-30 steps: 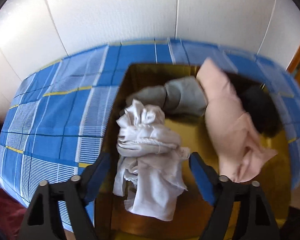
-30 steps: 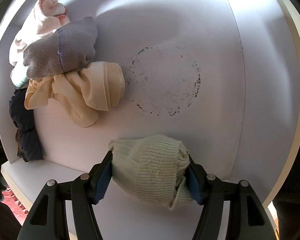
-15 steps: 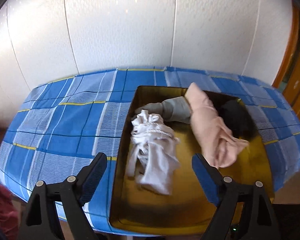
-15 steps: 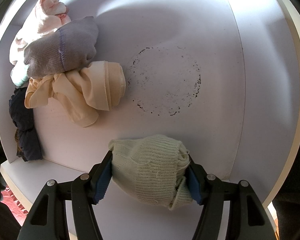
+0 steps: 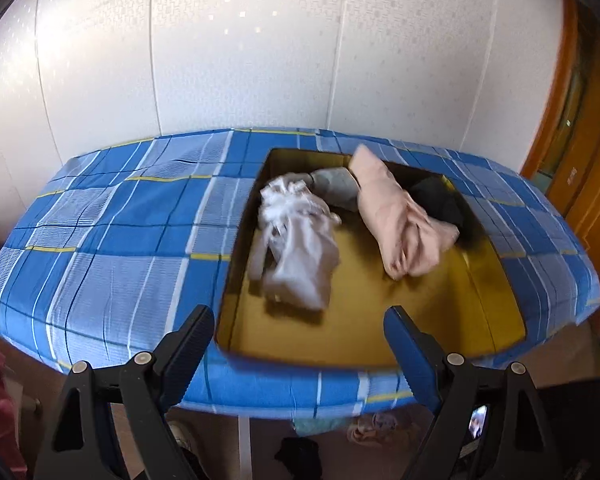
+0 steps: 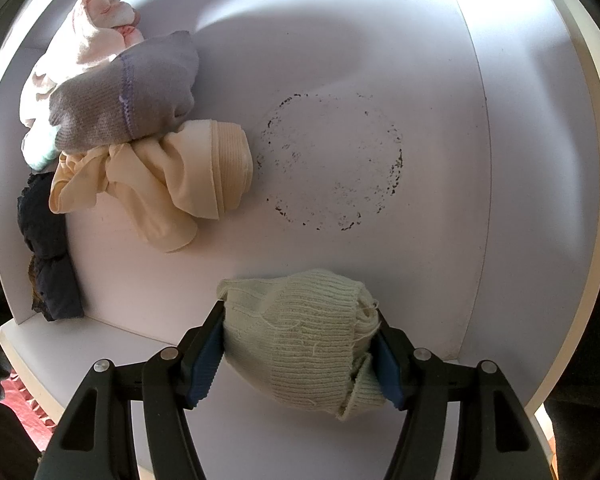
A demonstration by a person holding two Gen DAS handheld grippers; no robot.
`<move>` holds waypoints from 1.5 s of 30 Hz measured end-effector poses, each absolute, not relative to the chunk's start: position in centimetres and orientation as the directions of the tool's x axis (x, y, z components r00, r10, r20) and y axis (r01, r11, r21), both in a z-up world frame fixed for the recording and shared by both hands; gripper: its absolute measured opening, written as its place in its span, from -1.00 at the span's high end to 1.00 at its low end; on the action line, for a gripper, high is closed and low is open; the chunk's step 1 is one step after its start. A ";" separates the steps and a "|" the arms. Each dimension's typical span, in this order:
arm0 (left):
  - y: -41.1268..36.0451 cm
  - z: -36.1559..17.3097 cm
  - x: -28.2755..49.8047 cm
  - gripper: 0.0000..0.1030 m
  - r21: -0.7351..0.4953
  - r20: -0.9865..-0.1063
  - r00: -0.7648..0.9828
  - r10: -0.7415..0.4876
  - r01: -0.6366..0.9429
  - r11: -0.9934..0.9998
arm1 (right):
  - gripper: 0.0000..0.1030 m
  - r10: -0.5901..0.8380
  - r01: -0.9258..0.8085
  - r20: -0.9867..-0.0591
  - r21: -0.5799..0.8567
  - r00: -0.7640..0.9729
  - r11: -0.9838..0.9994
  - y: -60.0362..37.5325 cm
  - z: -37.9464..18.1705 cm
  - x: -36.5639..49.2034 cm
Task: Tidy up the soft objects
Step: 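Lower the white garment into the gold tray and open the left gripper, then move the open left gripper back into the drawer over the navy lace garment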
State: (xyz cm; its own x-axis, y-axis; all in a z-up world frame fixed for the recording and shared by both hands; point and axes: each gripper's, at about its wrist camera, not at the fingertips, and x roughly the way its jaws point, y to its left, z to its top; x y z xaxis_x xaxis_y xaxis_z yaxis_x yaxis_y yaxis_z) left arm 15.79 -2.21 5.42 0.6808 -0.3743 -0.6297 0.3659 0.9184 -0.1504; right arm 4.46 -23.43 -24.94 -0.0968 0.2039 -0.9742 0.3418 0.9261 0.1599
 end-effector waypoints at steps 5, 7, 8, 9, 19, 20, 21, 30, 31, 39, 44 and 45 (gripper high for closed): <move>-3.5 2.6 13.0 -0.74 -0.136 -0.655 0.641 -0.401 0.422 0.897 | -0.28 0.203 0.341 -0.974 0.159 -0.097 0.926 -23.4 -25.0 4.4; -4.4 1.0 12.2 -0.74 -0.148 -0.685 0.600 -0.413 0.440 0.885 | -0.28 0.204 0.342 -0.974 0.160 -0.096 0.926 -23.4 -24.9 4.4; -4.9 -0.1 11.7 -0.74 -0.160 -0.703 0.575 -0.418 0.445 0.881 | -0.28 0.204 0.343 -0.974 0.160 -0.096 0.926 -23.4 -25.0 4.4; -5.2 -0.9 11.4 -0.74 -0.168 -0.712 0.563 -0.420 0.444 0.880 | -0.28 0.205 0.343 -0.974 0.161 -0.095 0.926 -23.3 -25.0 4.4; -9.7 -10.8 10.4 -0.74 -0.176 -0.887 0.326 -0.326 0.414 0.893 | -0.28 0.206 0.345 -0.974 0.162 -0.096 0.925 -23.4 -25.2 4.3; -10.1 -12.1 10.6 -0.74 -0.160 -0.908 0.297 -0.294 0.403 0.901 | -0.28 0.206 0.346 -0.974 0.162 -0.096 0.924 -23.4 -25.2 4.3; -10.1 -12.9 10.8 -0.74 -0.154 -0.921 0.274 -0.275 0.394 0.906 | -0.28 0.207 0.347 -0.974 0.162 -0.096 0.924 -23.4 -25.2 4.3; -9.5 -18.4 11.8 -0.73 -0.079 -0.977 0.166 -0.136 0.314 0.946 | -0.28 0.206 0.346 -0.974 0.162 -0.096 0.924 -23.4 -25.2 4.3; -9.5 -18.9 11.8 -0.73 -0.075 -0.979 0.155 -0.129 0.311 0.947 | -0.28 0.206 0.346 -0.974 0.161 -0.096 0.924 -23.4 -25.2 4.3; -9.7 -23.2 11.4 -0.55 -0.031 -0.998 0.047 -0.048 0.314 0.949 | -0.28 0.228 0.383 -0.970 0.179 -0.086 0.906 -24.1 -25.4 3.9; -9.2 -24.6 11.1 -0.54 -0.029 -0.999 0.009 -0.033 0.294 0.955 | -0.27 0.234 0.392 -0.969 0.184 -0.081 0.901 -24.6 -25.3 3.6; -9.2 -24.9 11.1 -0.52 -0.029 -0.999 0.004 -0.032 0.292 0.956 | -0.27 0.236 0.395 -0.969 0.187 -0.079 0.900 -24.7 -25.2 3.6</move>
State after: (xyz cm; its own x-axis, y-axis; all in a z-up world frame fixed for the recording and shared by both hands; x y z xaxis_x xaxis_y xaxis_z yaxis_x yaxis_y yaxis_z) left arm 11.11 -9.17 -24.88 0.0042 -0.0319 -0.9995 0.2924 0.9559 -0.0292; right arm 3.60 -24.67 -25.21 -0.0789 0.2359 -0.9686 0.3945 0.8997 0.1870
